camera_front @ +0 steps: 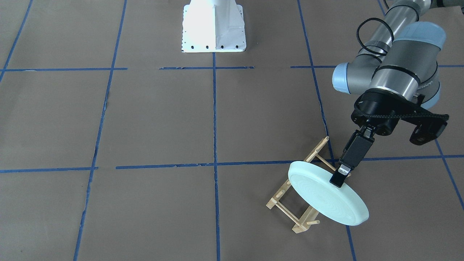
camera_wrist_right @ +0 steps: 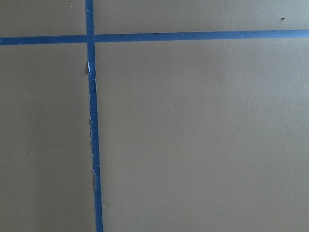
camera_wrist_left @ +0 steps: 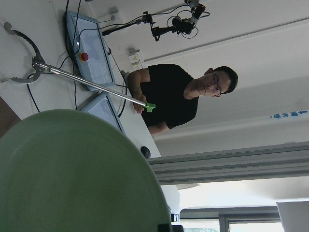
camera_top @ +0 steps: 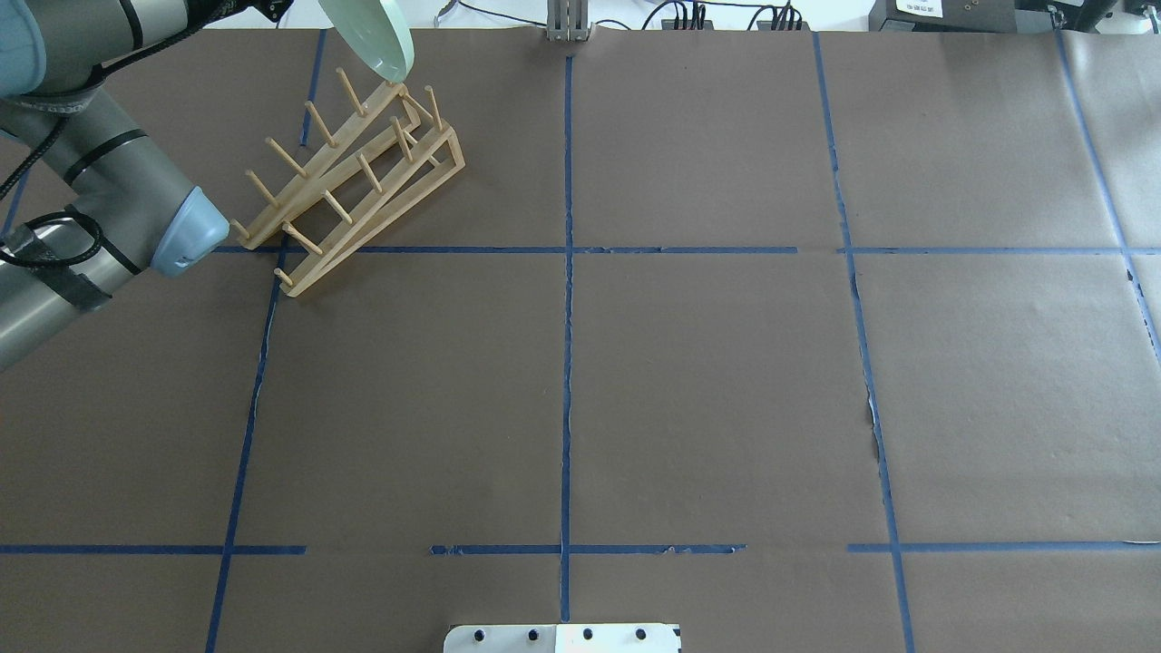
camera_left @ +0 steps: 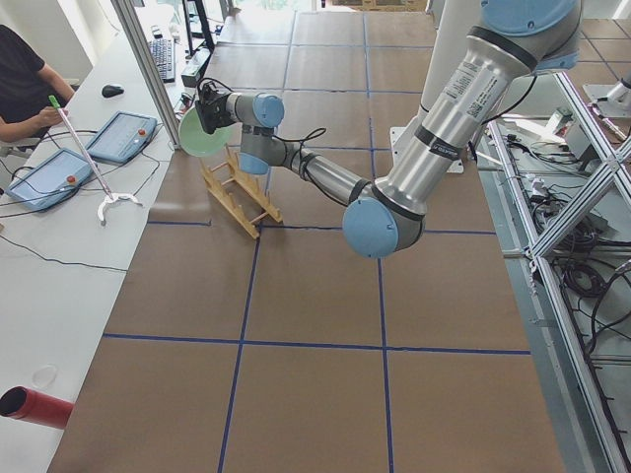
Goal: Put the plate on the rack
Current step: 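Lift the plate with the left gripper and tilt it upright above the rack, then lower the upright plate into the rack slots with the left gripper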
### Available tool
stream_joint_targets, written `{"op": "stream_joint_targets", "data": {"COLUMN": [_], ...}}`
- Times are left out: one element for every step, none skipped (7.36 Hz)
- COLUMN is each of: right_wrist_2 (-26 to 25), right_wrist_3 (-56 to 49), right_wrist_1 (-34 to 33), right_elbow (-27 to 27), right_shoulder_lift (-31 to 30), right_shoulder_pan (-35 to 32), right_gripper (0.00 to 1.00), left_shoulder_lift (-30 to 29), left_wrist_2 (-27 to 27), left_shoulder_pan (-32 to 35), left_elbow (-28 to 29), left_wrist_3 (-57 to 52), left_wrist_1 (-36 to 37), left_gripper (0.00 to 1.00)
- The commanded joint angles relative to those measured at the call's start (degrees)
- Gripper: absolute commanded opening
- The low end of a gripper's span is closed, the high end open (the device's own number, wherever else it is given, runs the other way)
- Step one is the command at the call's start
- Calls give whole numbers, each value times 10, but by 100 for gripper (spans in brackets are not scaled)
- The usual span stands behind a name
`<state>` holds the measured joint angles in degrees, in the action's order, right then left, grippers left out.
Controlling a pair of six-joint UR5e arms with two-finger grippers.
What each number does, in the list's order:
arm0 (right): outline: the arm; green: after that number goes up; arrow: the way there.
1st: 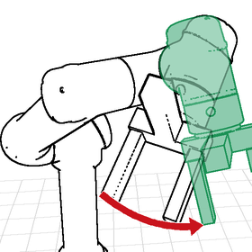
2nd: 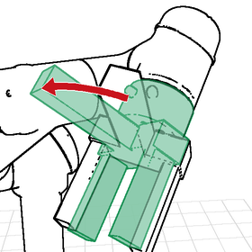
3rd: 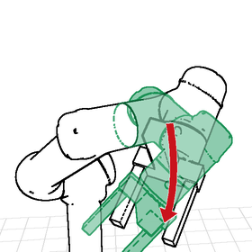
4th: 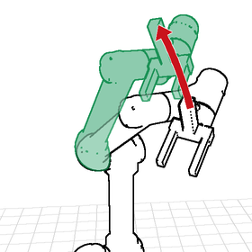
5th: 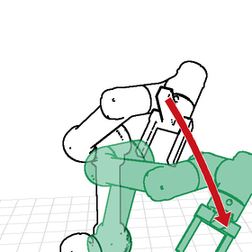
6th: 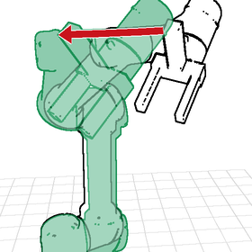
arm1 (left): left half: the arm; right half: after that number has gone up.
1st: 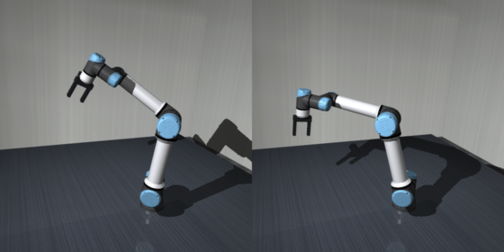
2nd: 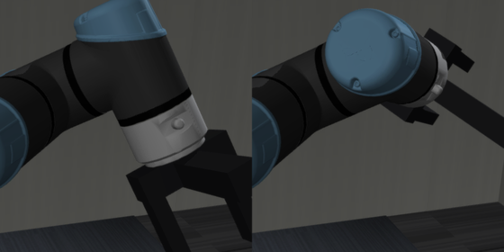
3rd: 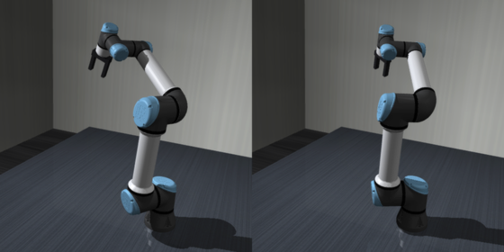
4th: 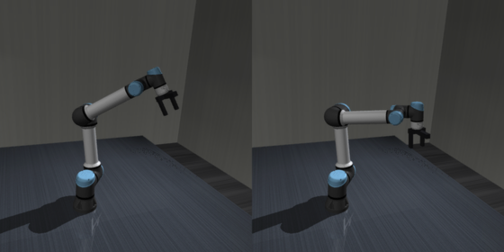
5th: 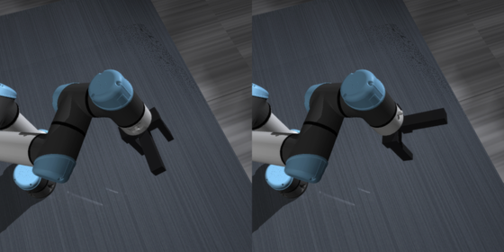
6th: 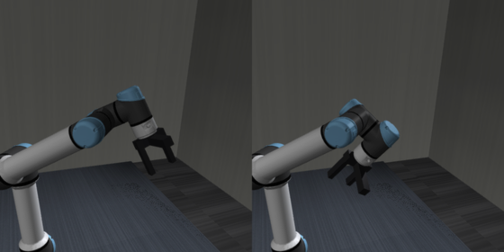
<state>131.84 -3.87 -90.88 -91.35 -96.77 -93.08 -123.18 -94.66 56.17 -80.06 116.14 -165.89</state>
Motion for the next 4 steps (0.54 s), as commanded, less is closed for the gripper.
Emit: {"op": "stream_joint_targets", "data": {"right_wrist_2": [0, 0, 0, 0], "right_wrist_3": [0, 0, 0, 0], "right_wrist_1": [0, 0, 0, 0], "right_elbow": [-1, -1, -1, -1], "right_shoulder_lift": [-1, 0, 0, 0], "right_shoulder_pan": [0, 0, 0, 0], "right_gripper": [100, 100, 100, 100], "left_shoulder_lift": [0, -1, 0, 0], "left_wrist_2": [0, 0, 1, 1], "left_shoulder_pan": [-10, -15, -21, -24], "left_elbow": [15, 20, 21, 28], "left_wrist_3": [0, 0, -1, -6], "left_wrist_1": [-1, -1, -1, -1], "left_gripper": [0, 0, 0, 0]}}
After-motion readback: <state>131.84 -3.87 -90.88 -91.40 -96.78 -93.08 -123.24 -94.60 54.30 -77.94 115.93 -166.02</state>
